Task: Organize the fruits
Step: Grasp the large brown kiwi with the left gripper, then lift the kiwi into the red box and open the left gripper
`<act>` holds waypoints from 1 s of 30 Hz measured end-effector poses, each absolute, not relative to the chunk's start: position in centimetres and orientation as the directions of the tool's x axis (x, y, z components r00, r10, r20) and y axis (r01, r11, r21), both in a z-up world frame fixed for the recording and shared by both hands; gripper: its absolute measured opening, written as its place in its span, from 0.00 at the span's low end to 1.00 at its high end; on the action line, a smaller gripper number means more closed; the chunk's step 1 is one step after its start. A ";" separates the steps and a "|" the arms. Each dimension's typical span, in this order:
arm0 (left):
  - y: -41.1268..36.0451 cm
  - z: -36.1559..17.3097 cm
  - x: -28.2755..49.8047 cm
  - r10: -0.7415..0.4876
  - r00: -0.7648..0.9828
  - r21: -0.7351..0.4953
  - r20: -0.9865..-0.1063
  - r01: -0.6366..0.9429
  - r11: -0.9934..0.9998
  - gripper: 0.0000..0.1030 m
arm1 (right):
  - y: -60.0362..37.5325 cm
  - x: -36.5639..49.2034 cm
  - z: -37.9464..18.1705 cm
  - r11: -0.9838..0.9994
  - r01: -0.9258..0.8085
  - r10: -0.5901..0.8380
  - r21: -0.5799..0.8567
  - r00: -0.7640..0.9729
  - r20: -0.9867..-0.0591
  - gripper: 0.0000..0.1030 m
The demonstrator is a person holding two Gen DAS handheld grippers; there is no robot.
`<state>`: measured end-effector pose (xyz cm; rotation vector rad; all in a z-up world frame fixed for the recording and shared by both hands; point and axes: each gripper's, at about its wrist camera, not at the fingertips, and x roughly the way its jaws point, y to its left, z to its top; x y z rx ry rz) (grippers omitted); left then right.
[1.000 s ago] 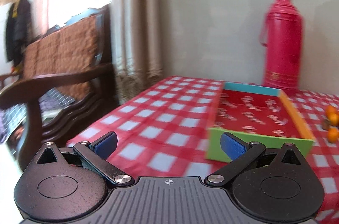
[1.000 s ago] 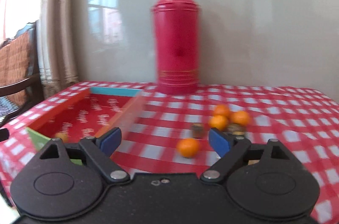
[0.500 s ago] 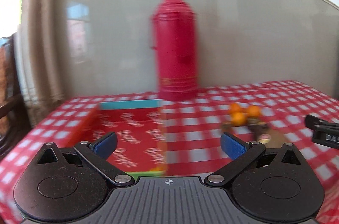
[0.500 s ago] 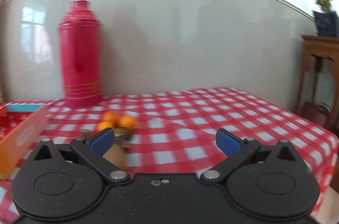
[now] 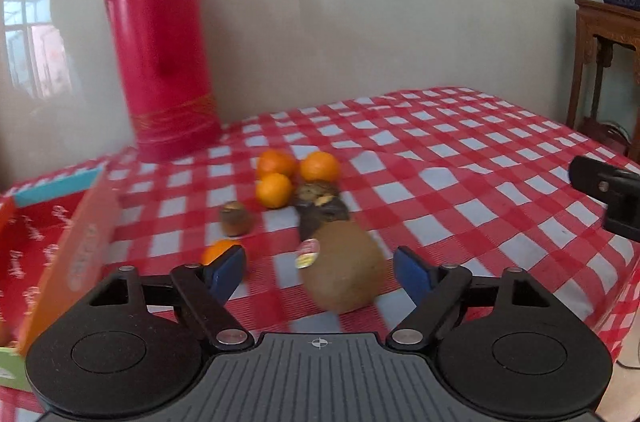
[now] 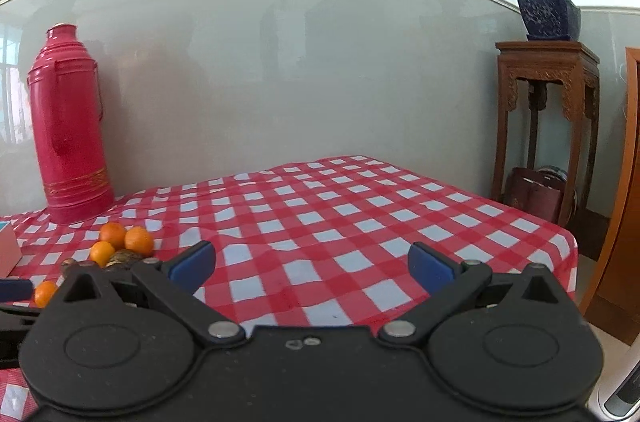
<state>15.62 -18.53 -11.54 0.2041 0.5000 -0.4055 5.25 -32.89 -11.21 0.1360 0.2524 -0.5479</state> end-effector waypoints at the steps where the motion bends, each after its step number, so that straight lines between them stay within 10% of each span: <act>1: -18.9 -11.8 15.8 -0.319 0.800 0.098 -0.507 0.422 0.902 0.79 | -33.0 4.9 -11.1 0.844 0.533 -0.499 0.064 0.823 -0.271 0.94; 8: -20.8 -13.2 17.1 -0.298 0.788 0.096 -0.539 0.409 0.908 0.52 | -33.7 4.5 -11.1 0.843 0.533 -0.497 0.078 0.825 -0.269 0.94; 30: -10.0 -8.6 17.1 -0.133 0.899 0.089 -0.417 0.186 0.979 0.49 | -30.1 6.5 -11.1 0.905 0.423 -0.394 0.055 0.878 -0.271 0.94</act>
